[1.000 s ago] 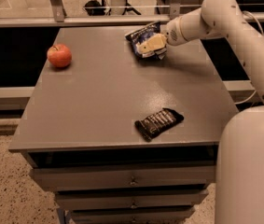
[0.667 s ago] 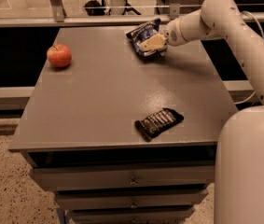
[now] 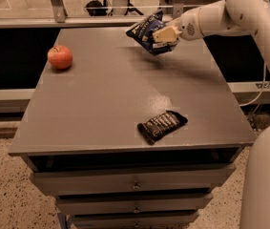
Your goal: Pick blue chip bag
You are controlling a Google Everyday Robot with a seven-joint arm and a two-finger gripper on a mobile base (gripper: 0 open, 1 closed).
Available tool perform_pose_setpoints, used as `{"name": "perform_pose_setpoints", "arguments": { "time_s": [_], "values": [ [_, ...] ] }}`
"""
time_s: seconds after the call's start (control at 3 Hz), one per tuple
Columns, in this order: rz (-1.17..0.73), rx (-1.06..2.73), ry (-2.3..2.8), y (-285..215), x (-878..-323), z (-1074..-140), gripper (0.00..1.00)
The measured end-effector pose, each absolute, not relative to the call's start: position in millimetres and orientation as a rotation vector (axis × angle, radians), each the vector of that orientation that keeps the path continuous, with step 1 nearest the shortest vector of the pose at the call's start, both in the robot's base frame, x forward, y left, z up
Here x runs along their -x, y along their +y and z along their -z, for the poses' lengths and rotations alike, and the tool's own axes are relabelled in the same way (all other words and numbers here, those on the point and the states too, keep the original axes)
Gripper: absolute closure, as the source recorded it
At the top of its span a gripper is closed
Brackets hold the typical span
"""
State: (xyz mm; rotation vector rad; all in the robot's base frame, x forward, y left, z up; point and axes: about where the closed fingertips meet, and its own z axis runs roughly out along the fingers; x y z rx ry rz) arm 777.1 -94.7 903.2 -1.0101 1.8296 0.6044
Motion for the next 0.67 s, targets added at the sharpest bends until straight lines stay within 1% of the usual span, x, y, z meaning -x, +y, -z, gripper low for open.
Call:
{"name": "perform_pose_setpoints", "arguments": {
  "time_s": [0.33, 0.67],
  "values": [
    [-0.699, 1.088, 1.715, -87.1, -735.9, -941.4, 1.00],
    [-0.728, 1.110, 1.693, -81.8, -727.1, -945.9, 1.00]
  ]
}}
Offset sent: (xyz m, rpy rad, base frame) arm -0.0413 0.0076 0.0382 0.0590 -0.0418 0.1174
